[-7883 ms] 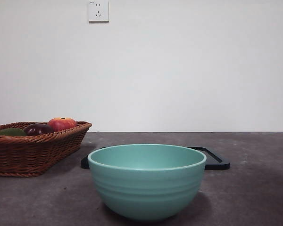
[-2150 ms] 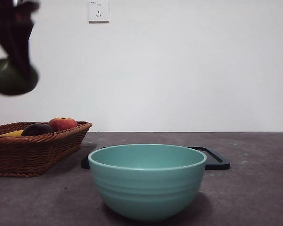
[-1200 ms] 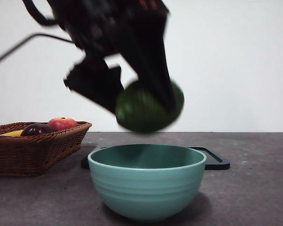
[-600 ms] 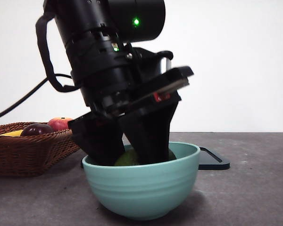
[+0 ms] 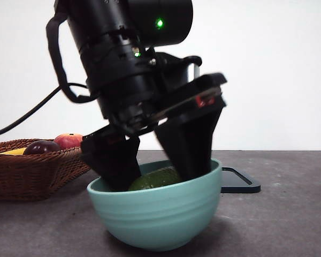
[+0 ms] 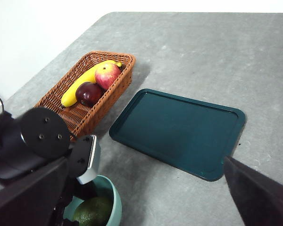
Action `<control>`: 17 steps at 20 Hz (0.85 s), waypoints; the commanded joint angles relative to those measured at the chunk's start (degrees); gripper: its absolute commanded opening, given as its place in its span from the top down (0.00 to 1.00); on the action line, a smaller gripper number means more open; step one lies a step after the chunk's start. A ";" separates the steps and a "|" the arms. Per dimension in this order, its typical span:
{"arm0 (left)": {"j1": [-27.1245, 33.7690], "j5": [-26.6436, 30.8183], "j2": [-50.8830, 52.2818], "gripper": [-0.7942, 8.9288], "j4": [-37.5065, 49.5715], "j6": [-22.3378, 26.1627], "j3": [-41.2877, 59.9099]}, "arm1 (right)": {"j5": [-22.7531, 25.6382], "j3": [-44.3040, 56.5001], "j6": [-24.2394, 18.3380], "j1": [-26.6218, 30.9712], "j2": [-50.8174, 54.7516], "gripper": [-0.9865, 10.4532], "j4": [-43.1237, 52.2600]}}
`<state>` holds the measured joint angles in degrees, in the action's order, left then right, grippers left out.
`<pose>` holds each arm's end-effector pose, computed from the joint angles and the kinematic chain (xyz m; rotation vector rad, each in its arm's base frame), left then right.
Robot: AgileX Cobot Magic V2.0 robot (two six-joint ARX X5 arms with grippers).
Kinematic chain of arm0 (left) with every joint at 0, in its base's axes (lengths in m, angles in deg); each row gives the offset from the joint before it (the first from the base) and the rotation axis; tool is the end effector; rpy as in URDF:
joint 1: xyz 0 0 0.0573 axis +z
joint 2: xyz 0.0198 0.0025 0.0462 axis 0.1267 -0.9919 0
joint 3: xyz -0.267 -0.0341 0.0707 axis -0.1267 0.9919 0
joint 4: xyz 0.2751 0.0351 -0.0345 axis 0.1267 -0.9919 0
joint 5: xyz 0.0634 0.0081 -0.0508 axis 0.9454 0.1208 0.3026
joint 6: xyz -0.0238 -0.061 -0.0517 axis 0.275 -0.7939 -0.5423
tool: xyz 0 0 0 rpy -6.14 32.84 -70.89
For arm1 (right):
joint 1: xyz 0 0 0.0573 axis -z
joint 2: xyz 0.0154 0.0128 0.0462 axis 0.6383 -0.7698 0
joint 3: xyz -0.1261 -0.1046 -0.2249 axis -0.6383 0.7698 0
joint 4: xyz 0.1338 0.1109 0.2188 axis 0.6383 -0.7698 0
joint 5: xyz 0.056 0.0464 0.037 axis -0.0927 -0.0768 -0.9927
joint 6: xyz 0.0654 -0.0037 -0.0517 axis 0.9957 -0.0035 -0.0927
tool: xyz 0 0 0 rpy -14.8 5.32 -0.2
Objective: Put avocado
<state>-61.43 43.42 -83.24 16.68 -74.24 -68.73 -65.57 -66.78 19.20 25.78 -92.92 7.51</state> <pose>0.2017 -0.3039 0.1481 0.3061 1.2868 -0.8674 0.1616 0.0714 0.3421 0.1930 0.5043 0.6470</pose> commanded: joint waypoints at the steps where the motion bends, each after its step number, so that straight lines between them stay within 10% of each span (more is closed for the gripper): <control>1: -0.72 0.09 -0.74 0.43 -2.03 0.31 -3.39 | -0.17 -0.96 -0.11 -0.24 -0.22 0.43 0.37; 10: -0.87 0.33 12.37 0.44 -8.17 1.68 -5.95 | -0.15 -0.98 -0.09 -0.24 -0.22 0.43 0.39; 17: -0.50 12.13 33.62 0.44 -15.76 1.25 -5.92 | -0.17 -0.98 -0.07 -0.24 -0.22 0.43 0.35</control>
<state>-61.52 55.05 -49.78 0.75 -72.78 -73.21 -65.57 -66.78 19.20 25.78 -92.92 7.51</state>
